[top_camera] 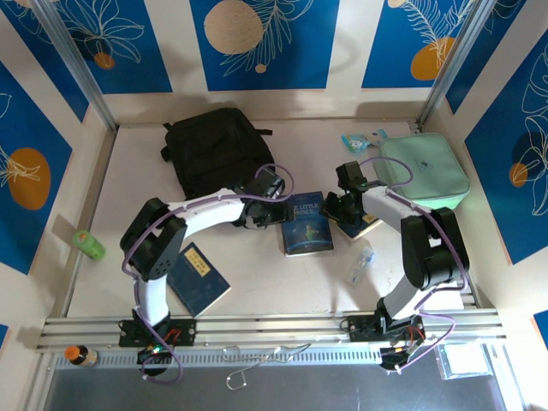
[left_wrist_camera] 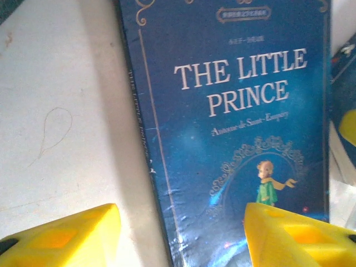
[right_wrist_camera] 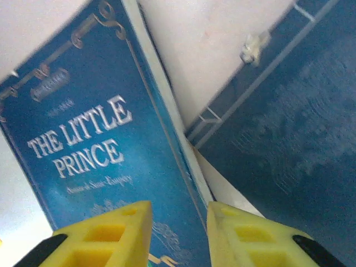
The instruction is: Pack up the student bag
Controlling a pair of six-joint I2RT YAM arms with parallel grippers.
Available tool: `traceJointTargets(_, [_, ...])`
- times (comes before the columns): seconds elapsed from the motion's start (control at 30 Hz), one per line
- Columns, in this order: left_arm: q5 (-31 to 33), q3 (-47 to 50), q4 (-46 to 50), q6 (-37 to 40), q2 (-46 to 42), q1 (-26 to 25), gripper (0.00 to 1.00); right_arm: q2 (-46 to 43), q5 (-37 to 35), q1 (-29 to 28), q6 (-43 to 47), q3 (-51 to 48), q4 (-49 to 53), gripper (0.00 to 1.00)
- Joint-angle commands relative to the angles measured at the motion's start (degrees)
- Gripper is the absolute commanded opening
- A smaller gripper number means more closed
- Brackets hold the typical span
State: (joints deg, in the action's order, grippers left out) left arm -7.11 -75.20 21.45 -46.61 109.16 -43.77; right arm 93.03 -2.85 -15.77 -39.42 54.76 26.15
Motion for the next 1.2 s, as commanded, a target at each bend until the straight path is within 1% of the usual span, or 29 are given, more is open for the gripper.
traceJointTargets(0.0, [0.55, -2.09, 0.56, -1.64, 2.0, -0.36, 0.59, -1.06, -0.4, -0.54, 1.89, -0.89, 2.59, 0.31])
traceJointTargets(0.2, [0.05, -2.67, 1.12, -2.26, 4.14, -0.36, 0.54, 0.8, -0.49, -0.83, 2.12, -0.86, 2.82, 0.28])
traceJointTargets(0.37, [-1.4, -2.8, 1.16, -2.41, 5.28, -0.01, 0.42, 3.3, 0.71, -0.56, 1.37, 0.12, 3.59, 0.18])
traceJointTargets(0.6, [-3.62, -2.54, -0.48, -3.39, 6.59, 0.21, 0.41, 5.0, 1.73, -0.88, 0.31, 0.17, 3.17, 0.18])
traceJointTargets(0.63, [-4.26, -2.5, -1.01, -3.48, 6.79, 0.22, 0.39, 4.89, 2.01, -0.85, 0.22, 0.19, 2.99, 0.17])
traceJointTargets(0.67, [-5.14, -2.43, -1.64, -3.49, 6.92, 0.33, 0.37, 4.88, 2.27, -0.87, 0.27, 0.17, 2.99, 0.17])
traceJointTargets(0.77, [-7.48, -2.26, -3.72, -3.48, 7.03, 0.43, 0.35, 5.05, 2.97, -0.83, 0.13, 0.13, 2.69, 0.17])
traceJointTargets(0.93, [-12.48, -3.08, -7.13, -1.7, 6.98, 0.61, 0.37, 5.17, 4.31, -0.76, -0.46, 0.17, 2.35, 0.17])
traceJointTargets(1.1, [-13.82, -4.06, -7.24, 3.31, 2.2, 0.62, 0.37, 4.46, 5.09, -0.57, -1.26, 0.83, 2.58, 0.17])
traceJointTargets(1.17, [-15.25, -2.71, -8.95, 4.33, -0.8, 0.62, 0.36, 4.04, 4.88, -0.34, -1.77, 0.87, 2.56, 0.18])
